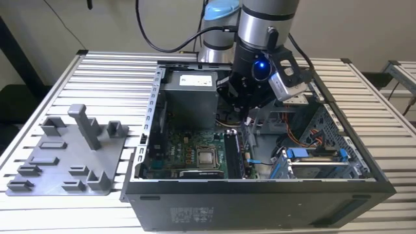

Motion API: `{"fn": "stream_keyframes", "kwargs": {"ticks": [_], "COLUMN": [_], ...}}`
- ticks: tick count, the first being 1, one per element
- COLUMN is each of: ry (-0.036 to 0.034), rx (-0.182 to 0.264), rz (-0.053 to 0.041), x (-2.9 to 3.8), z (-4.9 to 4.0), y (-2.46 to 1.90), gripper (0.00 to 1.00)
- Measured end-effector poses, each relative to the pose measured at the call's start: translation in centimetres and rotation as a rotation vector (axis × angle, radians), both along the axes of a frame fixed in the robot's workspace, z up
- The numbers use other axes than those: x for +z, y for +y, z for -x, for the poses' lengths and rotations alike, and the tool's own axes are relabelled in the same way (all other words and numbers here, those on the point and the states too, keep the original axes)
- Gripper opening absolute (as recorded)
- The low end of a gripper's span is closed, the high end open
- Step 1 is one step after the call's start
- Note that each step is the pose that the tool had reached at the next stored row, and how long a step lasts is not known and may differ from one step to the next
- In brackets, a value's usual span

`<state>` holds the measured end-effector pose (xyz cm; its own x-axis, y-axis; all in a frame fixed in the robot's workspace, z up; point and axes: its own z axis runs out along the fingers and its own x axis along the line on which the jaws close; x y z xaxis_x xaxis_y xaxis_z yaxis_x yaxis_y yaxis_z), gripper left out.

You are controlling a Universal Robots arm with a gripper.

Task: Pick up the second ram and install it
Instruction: 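Insert the second ram into the second slot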

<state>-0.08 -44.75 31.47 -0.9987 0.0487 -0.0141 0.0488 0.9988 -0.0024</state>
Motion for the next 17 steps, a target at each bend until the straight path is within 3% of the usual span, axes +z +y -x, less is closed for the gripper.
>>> {"fn": "stream_keyframes", "kwargs": {"ticks": [11, 17], "ry": [0.0, 0.0058], "rx": [0.0, 0.0], "rz": [0.0002, 0.0008], "x": [-1.69, -2.32], "z": [0.02, 0.02], "y": [0.0, 0.0], "gripper": [0.14, 0.14]}}
